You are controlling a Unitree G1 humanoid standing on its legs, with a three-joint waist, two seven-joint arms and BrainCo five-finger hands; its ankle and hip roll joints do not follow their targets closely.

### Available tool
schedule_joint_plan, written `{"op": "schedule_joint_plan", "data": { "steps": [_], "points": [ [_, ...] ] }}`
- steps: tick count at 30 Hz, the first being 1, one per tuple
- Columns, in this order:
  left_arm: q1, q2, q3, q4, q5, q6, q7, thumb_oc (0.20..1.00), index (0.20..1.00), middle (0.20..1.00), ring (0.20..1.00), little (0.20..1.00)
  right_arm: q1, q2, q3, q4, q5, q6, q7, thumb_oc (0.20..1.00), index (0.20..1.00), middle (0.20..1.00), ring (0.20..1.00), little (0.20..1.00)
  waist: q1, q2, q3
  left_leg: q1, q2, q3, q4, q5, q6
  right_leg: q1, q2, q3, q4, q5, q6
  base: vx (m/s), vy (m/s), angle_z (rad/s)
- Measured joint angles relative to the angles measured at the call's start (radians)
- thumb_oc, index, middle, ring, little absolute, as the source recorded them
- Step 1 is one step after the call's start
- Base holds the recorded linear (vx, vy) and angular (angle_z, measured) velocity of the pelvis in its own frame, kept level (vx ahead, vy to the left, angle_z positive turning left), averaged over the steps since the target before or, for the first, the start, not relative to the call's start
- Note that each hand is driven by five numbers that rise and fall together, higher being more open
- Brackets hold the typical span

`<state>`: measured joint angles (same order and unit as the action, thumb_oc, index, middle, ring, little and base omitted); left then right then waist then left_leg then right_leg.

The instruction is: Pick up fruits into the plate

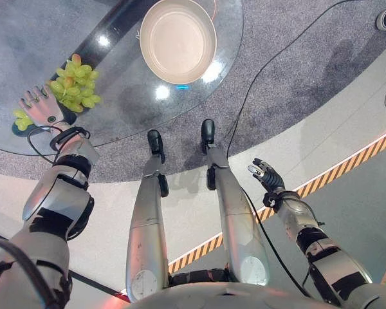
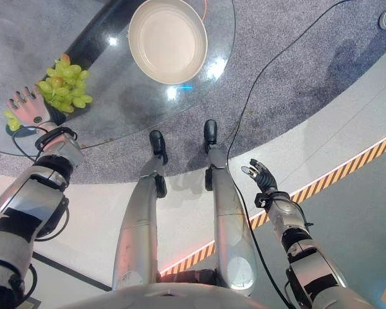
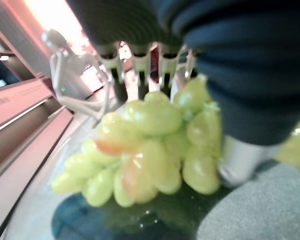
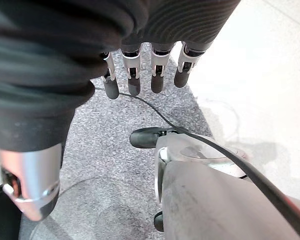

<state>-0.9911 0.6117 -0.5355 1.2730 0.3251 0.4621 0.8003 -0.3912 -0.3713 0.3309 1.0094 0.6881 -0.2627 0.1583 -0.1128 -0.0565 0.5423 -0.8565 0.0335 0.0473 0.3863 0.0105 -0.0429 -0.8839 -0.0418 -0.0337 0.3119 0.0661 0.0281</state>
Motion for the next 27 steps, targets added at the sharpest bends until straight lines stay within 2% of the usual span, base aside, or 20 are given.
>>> {"op": "schedule_joint_plan", "data": {
  "steps": [27],
  "points": [
    [-0.01,0.006,-0.011,0.039,-0.018,-0.01,-0.004,0.2,0.2,0.2,0.2,0.2,-0.011,0.0,0.001,0.002,0.004,-0.023,0.005,1.0,1.0,1.0,1.0,1.0,-0.006,-0.006,-0.003,-0.012,0.001,0.0,0.018,-0.007,-0.003,-0.005,0.001,-0.001,0.006,0.0,0.0,0.0,0.0,0.0]
  ]
}}
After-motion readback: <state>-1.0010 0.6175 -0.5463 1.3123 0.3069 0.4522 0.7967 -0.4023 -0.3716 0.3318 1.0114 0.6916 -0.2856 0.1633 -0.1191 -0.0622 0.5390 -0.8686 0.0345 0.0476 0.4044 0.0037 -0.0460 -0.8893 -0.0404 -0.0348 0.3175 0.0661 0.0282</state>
